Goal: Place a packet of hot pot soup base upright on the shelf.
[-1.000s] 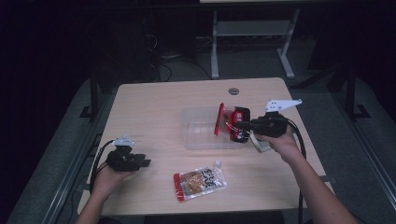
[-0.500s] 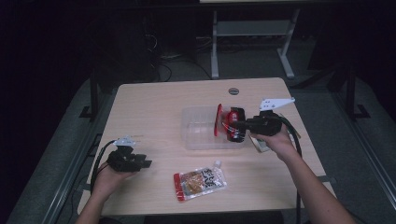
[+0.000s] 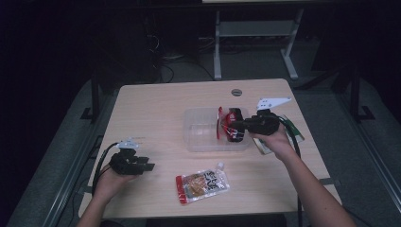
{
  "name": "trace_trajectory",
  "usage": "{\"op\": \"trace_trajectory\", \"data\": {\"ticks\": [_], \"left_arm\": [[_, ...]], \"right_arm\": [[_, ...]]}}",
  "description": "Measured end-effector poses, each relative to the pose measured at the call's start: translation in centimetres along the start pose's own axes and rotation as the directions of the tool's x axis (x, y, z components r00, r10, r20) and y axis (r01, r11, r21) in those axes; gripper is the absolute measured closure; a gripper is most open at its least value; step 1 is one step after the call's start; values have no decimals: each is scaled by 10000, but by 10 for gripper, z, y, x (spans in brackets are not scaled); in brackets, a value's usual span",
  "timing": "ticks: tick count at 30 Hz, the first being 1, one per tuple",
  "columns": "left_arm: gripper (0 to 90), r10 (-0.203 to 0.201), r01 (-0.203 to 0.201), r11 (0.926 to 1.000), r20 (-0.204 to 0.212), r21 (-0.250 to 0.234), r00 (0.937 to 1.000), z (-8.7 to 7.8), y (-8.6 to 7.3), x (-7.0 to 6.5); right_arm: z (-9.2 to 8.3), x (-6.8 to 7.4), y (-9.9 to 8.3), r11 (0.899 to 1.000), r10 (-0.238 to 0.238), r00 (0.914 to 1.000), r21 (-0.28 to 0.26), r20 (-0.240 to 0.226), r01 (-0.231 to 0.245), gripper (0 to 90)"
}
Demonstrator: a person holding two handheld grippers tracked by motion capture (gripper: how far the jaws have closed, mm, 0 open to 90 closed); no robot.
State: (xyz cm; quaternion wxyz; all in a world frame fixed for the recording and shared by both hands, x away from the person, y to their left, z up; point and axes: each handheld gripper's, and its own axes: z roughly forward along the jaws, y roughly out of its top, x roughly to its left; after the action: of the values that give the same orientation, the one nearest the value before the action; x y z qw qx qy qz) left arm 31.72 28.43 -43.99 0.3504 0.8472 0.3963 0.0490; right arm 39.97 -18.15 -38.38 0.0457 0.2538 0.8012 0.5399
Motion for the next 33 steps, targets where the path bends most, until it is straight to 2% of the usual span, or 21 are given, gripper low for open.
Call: {"op": "trace_trajectory", "data": {"ticks": [15, 33], "left_arm": [[536, 149, -150, 9998, 73, 118, 9999, 2, 0, 0], [533, 213, -216, 9996, 159, 179, 9996, 4, 0, -1]], "right_arm": [[17, -6, -2, 9995, 243, 9997, 179, -6, -243, 898], [34, -10, 4, 9990, 228, 9997, 388, 42, -229, 895]]}}
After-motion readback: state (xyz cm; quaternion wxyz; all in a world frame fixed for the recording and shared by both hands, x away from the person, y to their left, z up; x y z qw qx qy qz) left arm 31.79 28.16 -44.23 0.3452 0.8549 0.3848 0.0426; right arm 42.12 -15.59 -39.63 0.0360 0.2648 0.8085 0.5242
